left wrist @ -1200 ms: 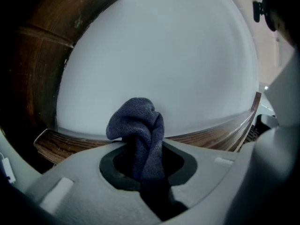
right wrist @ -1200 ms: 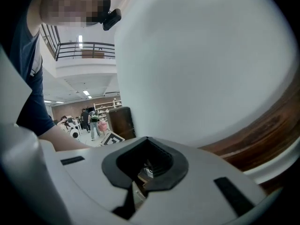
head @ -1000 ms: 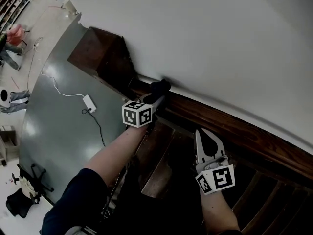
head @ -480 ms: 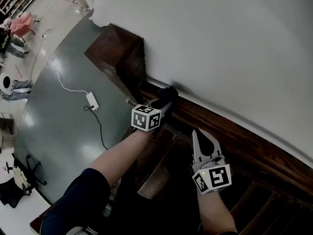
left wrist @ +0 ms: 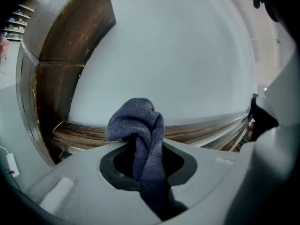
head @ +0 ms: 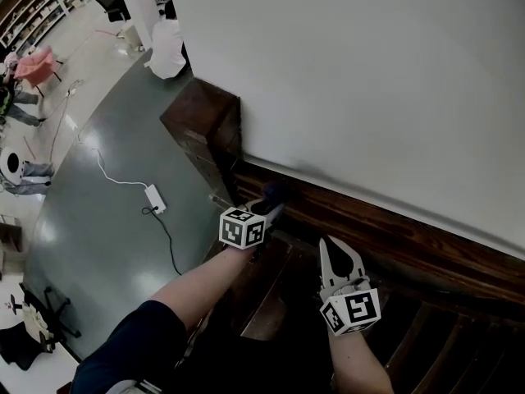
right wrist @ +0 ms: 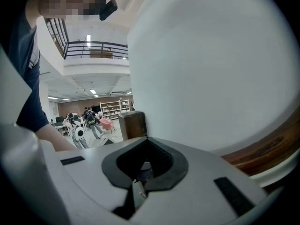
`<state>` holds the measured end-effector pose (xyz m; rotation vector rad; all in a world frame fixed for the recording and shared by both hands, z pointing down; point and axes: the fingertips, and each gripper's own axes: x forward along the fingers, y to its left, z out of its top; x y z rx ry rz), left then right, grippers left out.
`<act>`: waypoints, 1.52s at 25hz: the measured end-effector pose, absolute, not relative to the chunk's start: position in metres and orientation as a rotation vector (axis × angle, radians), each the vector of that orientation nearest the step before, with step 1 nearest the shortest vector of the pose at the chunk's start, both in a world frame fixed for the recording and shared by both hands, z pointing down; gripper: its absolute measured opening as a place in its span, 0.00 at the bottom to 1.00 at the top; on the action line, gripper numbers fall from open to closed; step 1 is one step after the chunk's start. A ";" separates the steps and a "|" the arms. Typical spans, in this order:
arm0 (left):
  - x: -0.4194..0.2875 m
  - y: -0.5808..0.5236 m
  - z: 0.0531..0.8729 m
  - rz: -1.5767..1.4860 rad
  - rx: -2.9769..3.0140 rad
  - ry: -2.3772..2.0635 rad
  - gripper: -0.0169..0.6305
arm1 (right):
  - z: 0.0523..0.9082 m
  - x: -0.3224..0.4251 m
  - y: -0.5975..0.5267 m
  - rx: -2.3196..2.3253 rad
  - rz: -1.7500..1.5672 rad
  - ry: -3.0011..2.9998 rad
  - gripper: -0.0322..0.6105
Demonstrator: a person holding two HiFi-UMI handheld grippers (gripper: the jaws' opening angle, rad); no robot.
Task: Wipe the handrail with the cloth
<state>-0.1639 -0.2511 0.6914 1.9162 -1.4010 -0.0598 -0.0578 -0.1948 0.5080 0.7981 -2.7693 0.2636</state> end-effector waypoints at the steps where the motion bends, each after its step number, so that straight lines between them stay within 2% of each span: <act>1: -0.163 -0.239 0.677 -0.067 1.940 -1.392 0.15 | 0.499 -0.057 -0.186 0.814 0.261 -2.770 0.06; 11: -0.145 -0.111 0.565 -0.079 2.162 -1.254 0.15 | 0.463 -0.045 -0.092 0.910 0.298 -2.762 0.06; 20: -0.101 -0.004 0.481 -0.144 2.342 -1.070 0.15 | 0.430 -0.046 -0.016 0.960 0.280 -2.799 0.06; 38: -0.069 0.116 0.408 -0.235 2.661 -1.038 0.15 | 0.415 -0.021 0.104 0.983 0.227 -2.815 0.06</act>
